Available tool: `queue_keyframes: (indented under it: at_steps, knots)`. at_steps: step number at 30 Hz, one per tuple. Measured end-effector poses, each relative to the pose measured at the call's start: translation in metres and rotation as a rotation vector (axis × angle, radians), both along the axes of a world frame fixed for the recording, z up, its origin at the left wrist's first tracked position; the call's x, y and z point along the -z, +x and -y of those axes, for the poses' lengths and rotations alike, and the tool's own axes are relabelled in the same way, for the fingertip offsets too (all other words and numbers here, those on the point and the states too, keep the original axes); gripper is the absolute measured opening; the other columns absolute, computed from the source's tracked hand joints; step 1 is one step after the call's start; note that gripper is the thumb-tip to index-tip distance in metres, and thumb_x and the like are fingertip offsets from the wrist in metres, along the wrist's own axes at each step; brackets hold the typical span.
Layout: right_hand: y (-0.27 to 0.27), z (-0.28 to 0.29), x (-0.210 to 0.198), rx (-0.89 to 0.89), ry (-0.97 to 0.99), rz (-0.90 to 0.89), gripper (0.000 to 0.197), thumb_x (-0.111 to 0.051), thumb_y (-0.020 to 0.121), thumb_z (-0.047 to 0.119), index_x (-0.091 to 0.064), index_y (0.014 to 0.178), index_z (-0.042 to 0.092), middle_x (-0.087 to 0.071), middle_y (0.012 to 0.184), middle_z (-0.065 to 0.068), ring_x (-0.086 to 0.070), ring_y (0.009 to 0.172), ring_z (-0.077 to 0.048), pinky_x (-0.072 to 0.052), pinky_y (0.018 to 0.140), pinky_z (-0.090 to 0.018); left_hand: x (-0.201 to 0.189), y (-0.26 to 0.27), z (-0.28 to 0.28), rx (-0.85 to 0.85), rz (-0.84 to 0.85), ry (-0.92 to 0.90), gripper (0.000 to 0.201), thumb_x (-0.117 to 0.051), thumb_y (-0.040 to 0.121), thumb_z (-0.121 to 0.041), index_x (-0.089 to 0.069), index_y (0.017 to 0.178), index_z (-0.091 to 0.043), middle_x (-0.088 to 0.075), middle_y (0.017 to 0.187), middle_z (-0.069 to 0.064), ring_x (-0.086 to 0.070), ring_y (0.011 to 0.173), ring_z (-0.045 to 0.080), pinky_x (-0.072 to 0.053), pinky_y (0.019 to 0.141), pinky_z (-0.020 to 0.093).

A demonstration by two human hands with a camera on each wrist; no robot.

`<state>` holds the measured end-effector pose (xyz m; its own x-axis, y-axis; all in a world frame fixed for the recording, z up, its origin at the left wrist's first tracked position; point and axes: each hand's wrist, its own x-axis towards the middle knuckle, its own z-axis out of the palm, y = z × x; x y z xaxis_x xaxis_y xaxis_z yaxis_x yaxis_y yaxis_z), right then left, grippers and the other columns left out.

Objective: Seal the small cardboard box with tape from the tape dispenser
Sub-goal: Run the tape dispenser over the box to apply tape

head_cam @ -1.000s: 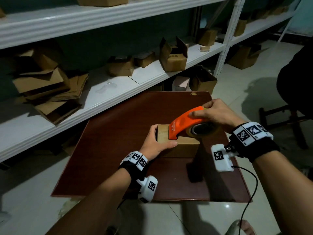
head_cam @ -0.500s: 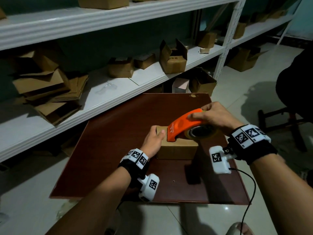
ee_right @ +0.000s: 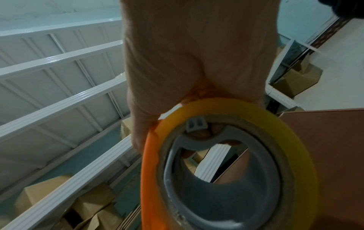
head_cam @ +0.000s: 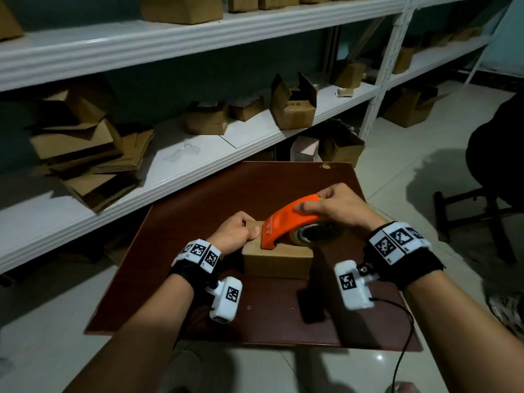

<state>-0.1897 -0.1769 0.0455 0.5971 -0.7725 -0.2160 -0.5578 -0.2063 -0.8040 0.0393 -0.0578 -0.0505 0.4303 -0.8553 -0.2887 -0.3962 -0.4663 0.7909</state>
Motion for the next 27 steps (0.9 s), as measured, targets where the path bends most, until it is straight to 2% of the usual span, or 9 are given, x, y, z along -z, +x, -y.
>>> queue_keyframes:
  at_steps: [5,8,10,12,15,18,21,23,27]
  knots:
    - [0.005,0.000,0.002,0.001,-0.018,-0.006,0.042,-0.085,0.073,0.049,-0.075,0.087,0.011,-0.069,0.076,-0.008,-0.063,0.072,-0.019,-0.048,0.068,-0.033,-0.008,-0.005,-0.006,0.164,0.193,-0.075,0.046,-0.066,0.104,-0.023,-0.047,0.146,-0.019,-0.058,0.145,0.006,-0.055,0.136,0.024,-0.043,0.115,0.041]
    - [0.004,0.000,0.001,-0.001,-0.020,-0.012,0.044,-0.084,0.075,0.048,-0.075,0.086,0.006,-0.070,0.078,-0.013,-0.063,0.072,-0.018,-0.049,0.067,-0.031,-0.012,-0.016,-0.004,0.296,0.346,-0.088,0.040,-0.053,0.108,-0.016,-0.050,0.148,-0.021,-0.053,0.146,0.004,-0.045,0.142,0.024,-0.038,0.116,0.039]
    - [0.004,-0.001,0.002,-0.002,-0.011,-0.006,0.048,-0.084,0.075,0.048,-0.076,0.089,0.003,-0.071,0.079,-0.013,-0.064,0.074,-0.020,-0.050,0.069,-0.032,-0.012,-0.020,-0.004,0.352,0.280,-0.061,0.044,-0.058,0.104,-0.013,-0.051,0.146,-0.022,-0.049,0.144,0.002,-0.035,0.149,0.025,-0.033,0.119,0.040]
    - [0.005,-0.002,0.002,-0.011,-0.010,-0.010,0.041,-0.084,0.073,0.049,-0.074,0.084,0.011,-0.067,0.076,-0.009,-0.062,0.074,-0.020,-0.048,0.069,-0.033,-0.011,-0.019,-0.007,0.419,0.202,-0.008,0.074,-0.076,0.087,-0.024,-0.043,0.152,-0.022,-0.038,0.157,0.003,-0.014,0.160,0.023,-0.022,0.128,0.046]
    - [0.007,-0.003,0.003,0.004,-0.028,-0.014,0.038,-0.084,0.073,0.049,-0.072,0.077,0.013,-0.068,0.073,-0.008,-0.063,0.072,-0.023,-0.047,0.068,-0.034,-0.007,-0.019,-0.012,0.484,0.278,0.010,0.115,-0.086,0.067,-0.058,-0.028,0.160,-0.024,-0.024,0.168,-0.001,0.005,0.163,0.018,-0.012,0.132,0.048]
    - [0.010,-0.005,0.002,0.009,-0.041,-0.025,0.060,-0.083,0.067,0.061,-0.076,0.083,0.003,-0.076,0.084,-0.016,-0.071,0.083,-0.035,-0.054,0.071,-0.041,-0.003,-0.028,-0.016,0.417,0.450,-0.016,0.126,-0.087,0.063,-0.074,-0.025,0.162,-0.025,-0.027,0.169,-0.002,-0.001,0.163,0.016,-0.022,0.131,0.047]
    - [0.011,-0.011,-0.001,-0.015,-0.045,-0.030,0.073,-0.077,0.047,0.083,-0.072,0.078,0.017,-0.077,0.082,-0.015,-0.073,0.083,-0.034,-0.058,0.081,-0.048,-0.005,-0.036,-0.017,0.356,0.480,-0.033,0.124,-0.088,0.064,-0.072,-0.027,0.161,-0.025,-0.030,0.168,0.000,-0.010,0.162,0.017,-0.026,0.128,0.043]
    - [0.009,-0.011,-0.003,-0.014,-0.059,-0.039,0.076,-0.078,0.044,0.081,-0.074,0.083,0.016,-0.078,0.088,-0.015,-0.073,0.085,-0.033,-0.058,0.086,-0.050,-0.003,-0.037,-0.017,0.335,0.476,-0.046,0.120,-0.086,0.062,-0.077,-0.033,0.157,-0.028,-0.034,0.163,0.000,-0.016,0.161,0.018,-0.030,0.124,0.041]
    - [0.008,-0.007,-0.004,-0.010,-0.044,-0.050,0.047,-0.087,0.059,0.062,-0.070,0.066,0.020,-0.069,0.063,-0.004,-0.065,0.066,-0.023,-0.051,0.068,-0.043,0.006,-0.029,-0.016,0.271,0.395,-0.124,0.099,-0.087,0.055,-0.080,-0.048,0.136,-0.037,-0.045,0.128,-0.016,-0.047,0.131,0.014,-0.048,0.106,0.040]
